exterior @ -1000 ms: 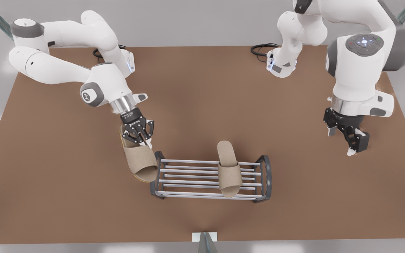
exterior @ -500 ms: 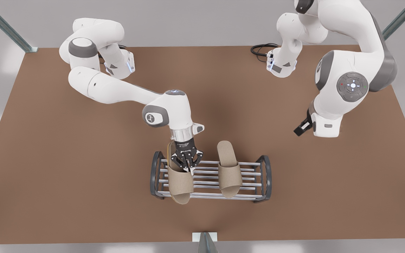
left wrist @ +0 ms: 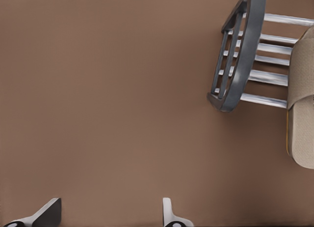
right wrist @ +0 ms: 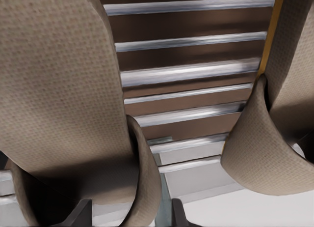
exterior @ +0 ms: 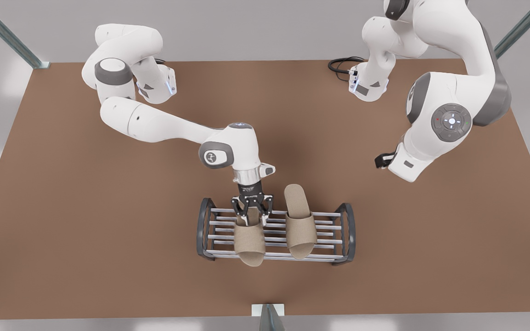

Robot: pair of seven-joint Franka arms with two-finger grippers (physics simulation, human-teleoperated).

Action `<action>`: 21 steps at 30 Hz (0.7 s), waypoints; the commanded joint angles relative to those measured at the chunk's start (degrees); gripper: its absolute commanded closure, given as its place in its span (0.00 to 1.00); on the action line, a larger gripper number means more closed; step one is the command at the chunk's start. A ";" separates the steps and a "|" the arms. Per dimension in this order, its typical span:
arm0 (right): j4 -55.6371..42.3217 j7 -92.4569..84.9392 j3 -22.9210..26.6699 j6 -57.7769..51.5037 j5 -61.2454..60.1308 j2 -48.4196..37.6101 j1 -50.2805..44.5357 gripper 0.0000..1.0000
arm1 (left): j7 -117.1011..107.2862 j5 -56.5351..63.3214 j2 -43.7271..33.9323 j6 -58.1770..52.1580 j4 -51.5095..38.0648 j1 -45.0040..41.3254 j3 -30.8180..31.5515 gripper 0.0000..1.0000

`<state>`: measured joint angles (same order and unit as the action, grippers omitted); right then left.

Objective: Place the right shoe on the shoe rack with the right arm, and place the left shoe on the shoe rack with the left arm

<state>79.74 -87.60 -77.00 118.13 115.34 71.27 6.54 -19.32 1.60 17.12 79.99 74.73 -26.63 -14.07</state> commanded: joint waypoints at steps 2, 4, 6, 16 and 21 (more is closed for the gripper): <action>0.24 10.87 0.01 -0.62 0.41 -0.08 0.23 0.16 | 21.34 0.07 -0.07 0.08 -0.03 0.00 -0.08 0.00; 0.33 10.96 0.01 -0.62 0.41 -0.08 0.41 0.12 | 21.34 0.07 -0.07 0.08 -0.03 -0.18 0.01 0.00; 0.33 10.96 -0.08 -0.71 0.33 -0.08 0.32 0.00 | 21.34 0.07 -0.16 0.08 -0.03 -0.26 -0.08 0.00; 4.20 15.18 -11.33 -12.12 -34.64 -19.94 3.04 0.00 | 21.34 0.07 -0.24 0.08 -0.03 -0.26 0.01 0.00; -13.90 25.81 14.03 -23.82 -76.45 -35.04 -0.90 0.00 | 21.96 0.07 -0.86 -0.27 -0.03 -0.18 0.01 0.00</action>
<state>69.28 -76.49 -65.33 102.57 63.17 38.42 4.86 -4.50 1.64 16.38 79.93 74.73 -26.82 -14.04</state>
